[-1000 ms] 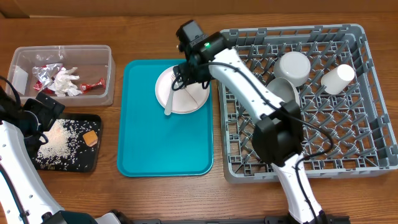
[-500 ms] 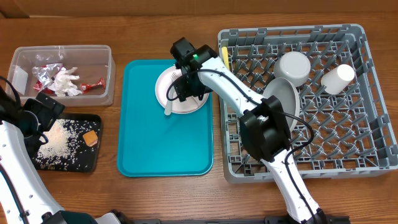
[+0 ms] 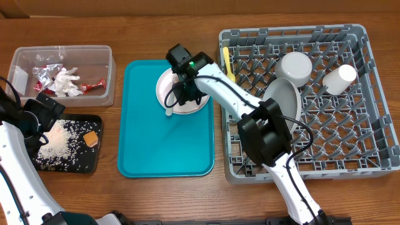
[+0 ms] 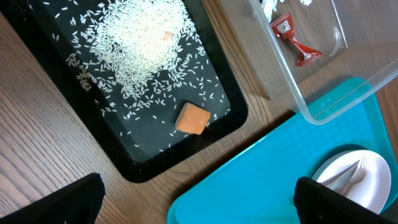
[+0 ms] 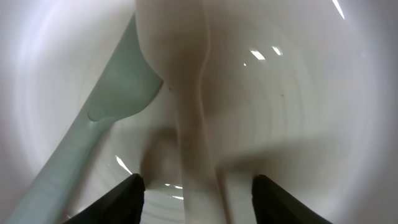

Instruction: Sort waste into correct bins and load items into the dishwasher rack

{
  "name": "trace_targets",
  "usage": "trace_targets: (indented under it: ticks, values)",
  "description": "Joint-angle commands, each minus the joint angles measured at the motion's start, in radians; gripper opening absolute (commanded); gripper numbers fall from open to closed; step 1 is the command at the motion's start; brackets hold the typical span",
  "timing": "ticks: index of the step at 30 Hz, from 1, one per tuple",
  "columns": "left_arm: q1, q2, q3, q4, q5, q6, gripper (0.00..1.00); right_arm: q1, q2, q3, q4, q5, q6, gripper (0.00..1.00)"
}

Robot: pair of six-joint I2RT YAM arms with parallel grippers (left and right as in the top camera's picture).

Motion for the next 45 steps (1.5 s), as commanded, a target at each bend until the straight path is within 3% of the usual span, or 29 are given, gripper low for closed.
trace_targets:
  ticks: [1, 6, 17, 31, 38, 45]
  values:
    - [0.003, 0.003, -0.006, 0.003, 0.003, 0.022, 1.00, 0.021, 0.038, -0.049, -0.003, -0.001, 0.018, 0.49]
    - [0.003, 0.003, -0.005, 0.003, 0.003, 0.022, 1.00, 0.021, 0.038, -0.049, -0.003, -0.001, 0.018, 0.26]
    - [0.003, 0.003, -0.006, 0.003, 0.003, 0.022, 1.00, 0.017, 0.036, 0.008, -0.027, -0.001, 0.018, 0.06]
    - [0.003, 0.003, -0.006, 0.003, 0.003, 0.022, 1.00, -0.012, 0.025, 0.333, -0.251, 0.044, 0.029, 0.04]
    - [0.003, 0.003, -0.005, 0.003, 0.003, 0.022, 1.00, -0.123, -0.018, 0.469, -0.360, 0.045, 0.036, 0.04]
    - [0.003, 0.003, -0.005, 0.003, 0.003, 0.022, 1.00, -0.257, -0.040, 0.490, -0.456, 0.047, 0.028, 0.04]
